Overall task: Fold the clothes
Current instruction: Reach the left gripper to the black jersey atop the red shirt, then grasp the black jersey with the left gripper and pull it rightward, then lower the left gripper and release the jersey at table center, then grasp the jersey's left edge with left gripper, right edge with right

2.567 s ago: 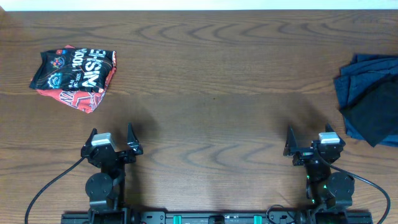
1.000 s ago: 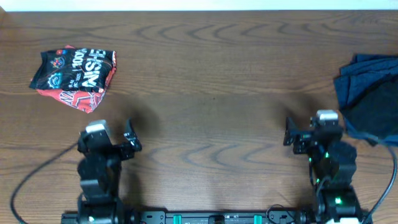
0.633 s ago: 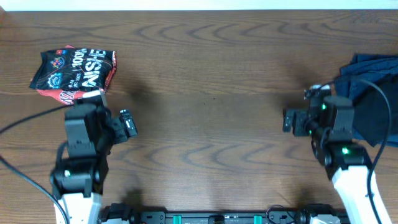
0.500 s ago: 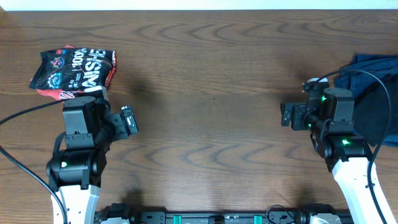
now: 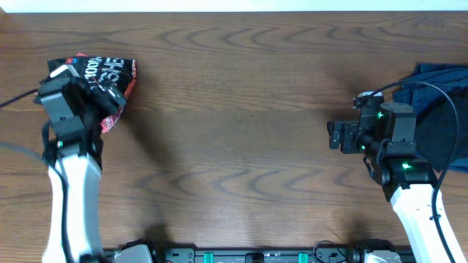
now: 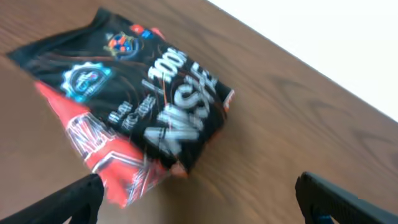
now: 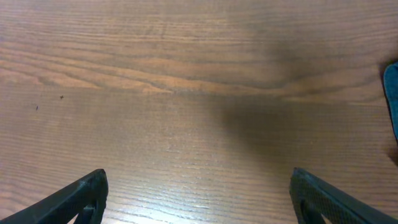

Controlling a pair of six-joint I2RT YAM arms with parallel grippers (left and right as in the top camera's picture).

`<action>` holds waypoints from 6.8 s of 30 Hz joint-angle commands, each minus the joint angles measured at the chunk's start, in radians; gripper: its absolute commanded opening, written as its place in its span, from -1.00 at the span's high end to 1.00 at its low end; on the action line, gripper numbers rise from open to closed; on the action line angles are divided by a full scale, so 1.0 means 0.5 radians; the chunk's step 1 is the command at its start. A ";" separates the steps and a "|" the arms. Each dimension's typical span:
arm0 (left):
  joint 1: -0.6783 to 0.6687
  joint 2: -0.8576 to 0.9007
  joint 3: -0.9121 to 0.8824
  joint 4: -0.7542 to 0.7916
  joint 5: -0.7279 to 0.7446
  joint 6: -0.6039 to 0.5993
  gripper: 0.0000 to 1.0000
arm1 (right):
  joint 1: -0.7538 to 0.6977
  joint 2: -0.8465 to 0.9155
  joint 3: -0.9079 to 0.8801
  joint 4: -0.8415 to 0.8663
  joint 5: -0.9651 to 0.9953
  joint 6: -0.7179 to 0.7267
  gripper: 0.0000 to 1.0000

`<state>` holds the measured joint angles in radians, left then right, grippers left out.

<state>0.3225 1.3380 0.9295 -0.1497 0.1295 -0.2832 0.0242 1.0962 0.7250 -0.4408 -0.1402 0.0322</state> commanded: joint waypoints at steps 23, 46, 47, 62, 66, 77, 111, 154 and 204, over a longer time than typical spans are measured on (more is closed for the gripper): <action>0.039 0.919 0.021 0.835 0.071 -0.575 0.38 | -0.012 0.004 0.040 -0.034 0.011 -0.015 -0.75; -0.341 0.324 0.016 0.892 2.276 -0.635 0.88 | -0.012 0.004 0.040 -0.032 0.070 -0.006 -0.65; -0.429 0.284 0.015 0.685 2.378 -0.513 0.88 | -0.012 0.004 0.040 -0.032 0.070 -0.006 -0.65; -0.569 0.092 0.015 -0.657 1.704 0.131 0.88 | -0.012 0.004 0.040 -0.048 0.070 -0.008 -0.77; -0.555 0.026 0.015 -0.866 1.515 0.200 0.88 | -0.008 0.005 0.040 -0.052 0.060 -0.008 -0.85; -0.432 -0.045 0.018 -0.632 0.565 0.146 -0.91 | -0.008 0.021 0.040 -0.077 -0.060 -0.008 -0.88; -1.660 0.445 -0.070 -0.703 -0.026 0.314 -0.96 | -0.007 0.217 0.038 -0.121 -0.156 -0.006 -0.74; -1.579 0.200 0.243 -0.603 -0.555 0.362 0.88 | 0.053 0.220 0.039 -0.033 -0.537 -0.210 -0.14; -0.924 -0.796 0.397 -0.895 -0.652 0.424 0.88 | 1.236 1.553 0.822 -0.324 -0.116 -0.427 -0.39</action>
<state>-0.1455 0.9417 1.1275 -0.6025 -0.1726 -0.0776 0.6136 1.8679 1.1172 -0.6022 -0.1936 -0.1261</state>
